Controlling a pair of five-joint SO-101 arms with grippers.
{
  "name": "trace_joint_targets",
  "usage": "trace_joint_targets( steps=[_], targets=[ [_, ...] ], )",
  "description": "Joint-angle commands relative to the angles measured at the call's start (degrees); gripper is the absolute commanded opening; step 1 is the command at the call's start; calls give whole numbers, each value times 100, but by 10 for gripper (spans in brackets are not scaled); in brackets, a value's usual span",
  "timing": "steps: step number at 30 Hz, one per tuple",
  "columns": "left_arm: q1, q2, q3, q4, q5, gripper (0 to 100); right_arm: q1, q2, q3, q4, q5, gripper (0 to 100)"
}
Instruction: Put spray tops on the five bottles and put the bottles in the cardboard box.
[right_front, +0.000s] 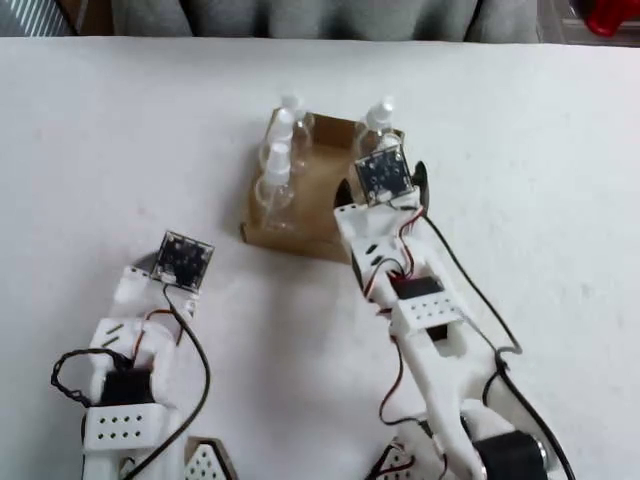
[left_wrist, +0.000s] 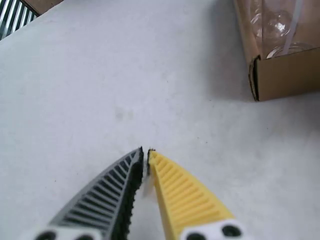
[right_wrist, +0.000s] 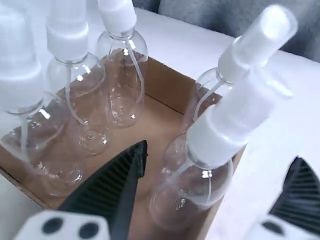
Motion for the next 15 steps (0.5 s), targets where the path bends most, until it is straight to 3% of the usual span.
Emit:
trace_joint_targets(
  steps=[1, 15],
  targets=[
    [48, 48, -26, -158, -70, 25, 4, -558, -18, 409, -26, 368],
    [40, 48, -26, -158, -70, 24, 875, -2352, 651, 2141, -9, 367]
  ],
)
